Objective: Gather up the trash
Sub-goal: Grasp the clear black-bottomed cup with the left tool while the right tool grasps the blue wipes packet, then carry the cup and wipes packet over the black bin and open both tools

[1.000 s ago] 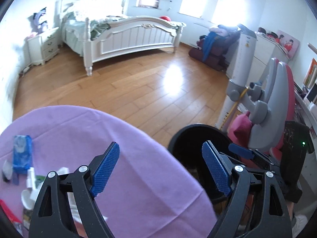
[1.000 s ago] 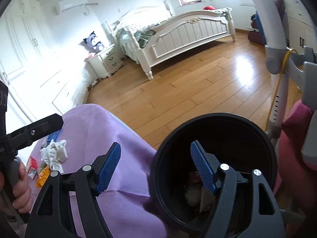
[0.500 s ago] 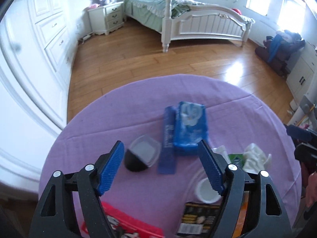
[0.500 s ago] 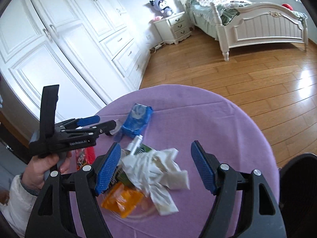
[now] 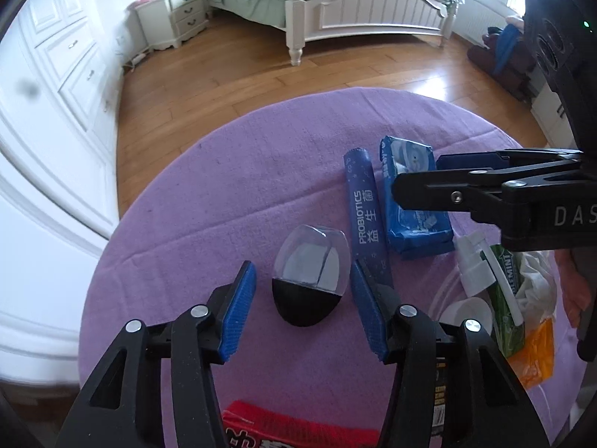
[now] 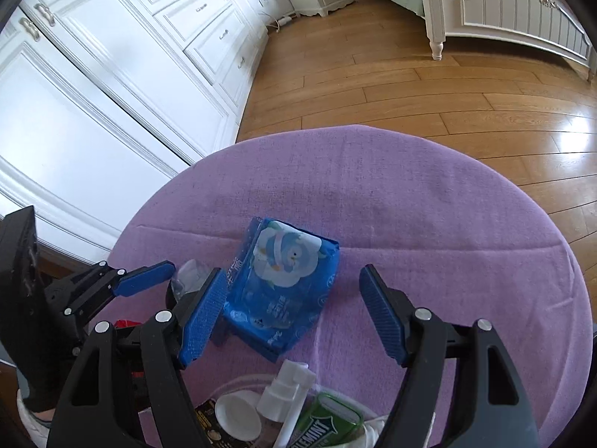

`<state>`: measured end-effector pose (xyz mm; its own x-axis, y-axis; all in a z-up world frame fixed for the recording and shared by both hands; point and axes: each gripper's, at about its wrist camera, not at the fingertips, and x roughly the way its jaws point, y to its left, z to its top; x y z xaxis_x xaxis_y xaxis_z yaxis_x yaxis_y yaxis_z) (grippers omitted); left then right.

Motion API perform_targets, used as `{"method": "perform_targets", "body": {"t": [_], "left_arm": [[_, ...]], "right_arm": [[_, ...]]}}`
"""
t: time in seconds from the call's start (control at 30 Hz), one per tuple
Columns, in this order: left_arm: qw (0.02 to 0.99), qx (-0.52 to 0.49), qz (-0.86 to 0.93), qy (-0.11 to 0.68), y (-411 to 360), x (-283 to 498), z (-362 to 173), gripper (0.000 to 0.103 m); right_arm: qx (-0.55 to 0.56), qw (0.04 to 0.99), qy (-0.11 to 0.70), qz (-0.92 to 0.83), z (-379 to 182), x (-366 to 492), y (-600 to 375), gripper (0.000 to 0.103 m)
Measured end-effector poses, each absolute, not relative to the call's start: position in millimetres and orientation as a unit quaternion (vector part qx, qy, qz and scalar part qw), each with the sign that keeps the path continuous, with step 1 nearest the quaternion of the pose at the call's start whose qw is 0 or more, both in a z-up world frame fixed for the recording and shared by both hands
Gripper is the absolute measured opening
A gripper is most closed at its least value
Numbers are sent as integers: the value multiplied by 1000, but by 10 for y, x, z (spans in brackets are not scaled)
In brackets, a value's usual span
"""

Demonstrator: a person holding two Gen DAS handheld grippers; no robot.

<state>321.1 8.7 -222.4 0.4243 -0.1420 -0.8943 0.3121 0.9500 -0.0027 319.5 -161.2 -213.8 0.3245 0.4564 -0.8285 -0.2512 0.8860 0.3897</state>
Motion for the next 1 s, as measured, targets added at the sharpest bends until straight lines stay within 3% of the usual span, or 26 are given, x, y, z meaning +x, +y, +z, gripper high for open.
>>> {"method": "perform_targets", "body": {"t": [0.07,0.17,0.23,0.3,0.63,1.0], "left_arm": [[843,74,-133,516,112,3218,-2234,46],[848,72,-126,509,129,3221,-2247,41],[852,69,-126,504,128,3199,-2252,41],[855,66,-125,499,134,3162,-2258,41],[887,7,-152,436,13,2786,-1870,41],[893,9,-260,367,-1277,2138,-1430,41]], "right_arm": [[69,812,537,217,-2123,3196,-1535,72],[31,818,532,216,-2107,3160,-1438,50],[23,817,532,224,-2097,3149,-1427,27],[17,819,525,229,-2075,3098,-1427,18],[53,866,424,259,-1579,2514,-1871,15],[108,934,305,152,-1320,1536,-3086,15]]}}
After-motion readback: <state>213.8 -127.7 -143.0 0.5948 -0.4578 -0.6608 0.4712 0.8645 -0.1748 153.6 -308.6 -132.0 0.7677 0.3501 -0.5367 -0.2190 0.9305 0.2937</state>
